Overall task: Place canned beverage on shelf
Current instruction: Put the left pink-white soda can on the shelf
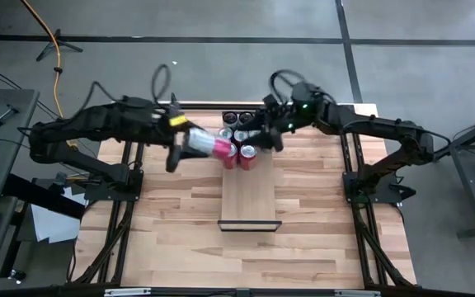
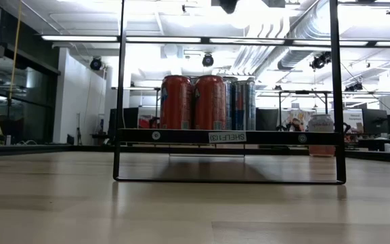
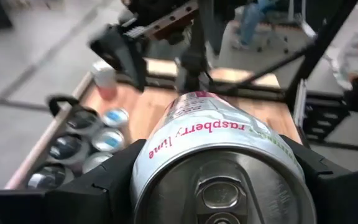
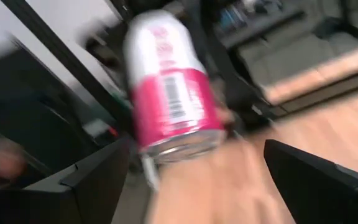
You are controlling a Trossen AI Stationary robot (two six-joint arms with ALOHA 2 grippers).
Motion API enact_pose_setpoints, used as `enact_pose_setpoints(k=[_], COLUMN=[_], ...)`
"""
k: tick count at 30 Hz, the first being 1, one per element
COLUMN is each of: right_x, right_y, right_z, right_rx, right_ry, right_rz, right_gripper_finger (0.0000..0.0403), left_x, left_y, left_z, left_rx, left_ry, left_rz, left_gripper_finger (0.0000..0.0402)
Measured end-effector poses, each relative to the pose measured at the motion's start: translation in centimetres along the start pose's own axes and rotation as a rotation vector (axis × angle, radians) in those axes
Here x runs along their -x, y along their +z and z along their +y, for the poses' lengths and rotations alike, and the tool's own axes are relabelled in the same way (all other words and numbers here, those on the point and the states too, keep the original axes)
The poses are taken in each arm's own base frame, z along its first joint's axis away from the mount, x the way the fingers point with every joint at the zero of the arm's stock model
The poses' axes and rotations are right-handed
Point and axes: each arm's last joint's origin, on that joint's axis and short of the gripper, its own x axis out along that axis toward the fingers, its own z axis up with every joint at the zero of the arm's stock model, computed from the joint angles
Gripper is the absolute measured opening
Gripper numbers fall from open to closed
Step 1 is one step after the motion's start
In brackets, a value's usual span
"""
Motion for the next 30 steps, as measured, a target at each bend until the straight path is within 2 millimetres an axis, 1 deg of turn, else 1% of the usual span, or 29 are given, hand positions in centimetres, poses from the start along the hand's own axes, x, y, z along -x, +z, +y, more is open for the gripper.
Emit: enact_pose_setpoints(k=[3,5,10,13,16,18,23,27,30], right_x=[-0.6,-0.8,-1.3,-1.6,-1.8,-2.0,-2.8,-4.0,-4.9], right_y=[-1.5,-2.2,-3.2,-3.8,-4.3,-4.5,-5.1,-5.9,-6.4], right_z=[-0.5,-0.4,0.4,0.9,1.3,1.3,1.6,1.5,1.2], right_rx=[0.076,0.136,0.22,0.295,0.374,0.423,0.499,0.53,0.546], right_ry=[-0.102,-0.135,-0.114,-0.111,-0.193,-0.245,-0.226,-0.213,-0.25], right_rz=[0.096,0.139,0.203,0.237,0.246,0.25,0.275,0.295,0.291], right_gripper_finger=[0.0358,0.0358,0.0358,0.0358,0.0358,0.0358,0.0358,0.0358,0.0358], left_x=[-2.6,-4.3,-7.7,-9.1,-10.0,-10.3,-10.3,-10.3,-10.4], left_y=[-0.4,-1.0,-2.4,-2.5,-2.6,-2.5,-2.5,-2.5,-2.4], left_z=[-0.3,-0.4,-0.5,-0.6,-0.7,-0.7,-0.6,-0.6,-0.6], left_rx=[0.012,-0.003,-0.07,-0.091,-0.106,-0.122,-0.147,-0.164,-0.17], left_ry=[-0.032,-0.03,-0.025,-0.026,-0.028,-0.031,0.007,0.018,0.015], left_rz=[0.071,0.139,0.271,0.273,0.266,0.258,0.259,0.257,0.245], left_gripper_finger=[0.0246,0.0246,0.0246,0.0246,0.0246,0.0246,0.0246,0.0246,0.0246])
